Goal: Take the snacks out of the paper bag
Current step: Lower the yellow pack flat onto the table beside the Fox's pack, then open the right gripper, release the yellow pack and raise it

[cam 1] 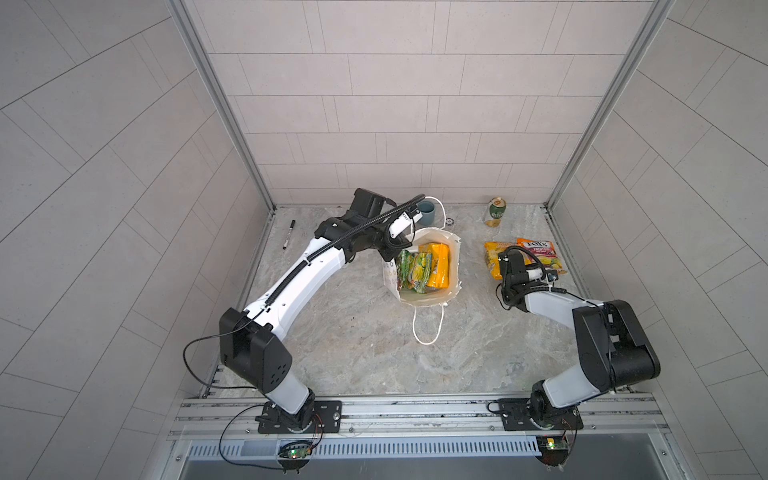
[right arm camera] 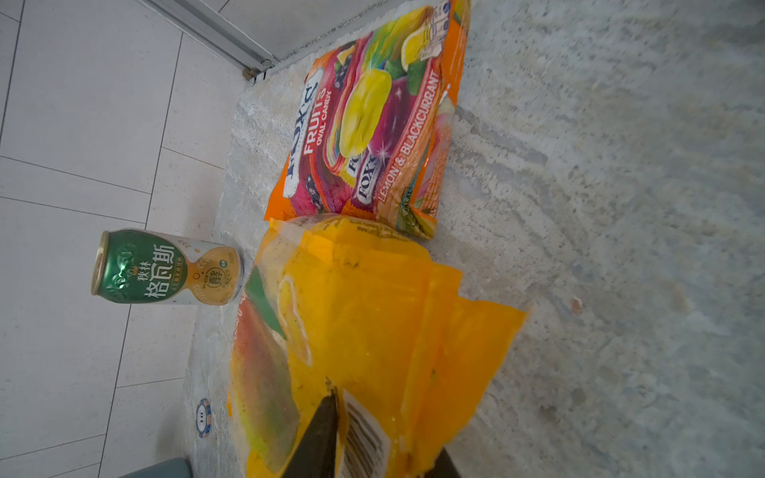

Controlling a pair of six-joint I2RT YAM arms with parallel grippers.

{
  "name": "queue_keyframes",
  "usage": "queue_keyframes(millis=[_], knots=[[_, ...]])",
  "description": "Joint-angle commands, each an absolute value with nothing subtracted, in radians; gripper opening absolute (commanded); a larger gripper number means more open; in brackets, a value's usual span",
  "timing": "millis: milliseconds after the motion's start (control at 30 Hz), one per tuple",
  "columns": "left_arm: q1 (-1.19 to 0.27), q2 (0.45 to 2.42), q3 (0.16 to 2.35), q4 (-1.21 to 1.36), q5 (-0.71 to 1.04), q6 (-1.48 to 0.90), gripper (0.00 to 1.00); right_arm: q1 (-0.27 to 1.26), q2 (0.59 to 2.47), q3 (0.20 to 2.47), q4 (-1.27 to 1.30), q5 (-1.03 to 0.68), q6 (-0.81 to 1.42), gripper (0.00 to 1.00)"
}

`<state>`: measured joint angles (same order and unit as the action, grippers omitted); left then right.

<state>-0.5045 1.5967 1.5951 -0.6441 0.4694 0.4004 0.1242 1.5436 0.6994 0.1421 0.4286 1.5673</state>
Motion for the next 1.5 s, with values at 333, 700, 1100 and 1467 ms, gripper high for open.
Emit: queue_keyframes(millis=[333, 700, 1100, 1467], knots=[[-0.52, 1.561, 1.607, -0.619, 0.5, 0.415, 0.0, 0.085, 1.675, 0.746, 0.242, 0.348, 1.583, 0.29], [-0.52, 1.559, 1.606, -0.623, 0.495, 0.417, 0.0, 0.066, 1.666, 0.762, 0.211, 0.269, 1.538, 0.61], [-0.522, 1.552, 1.609, -0.624, 0.486, 0.417, 0.0, 0.044, 1.258, 0.625, -0.003, 0.17, 1.371, 0.91], [-0.521, 1.552, 1.612, -0.613, 0.508, 0.4, 0.0, -0.096, 1.331, 0.934, -0.095, -0.262, 0.805, 0.05]])
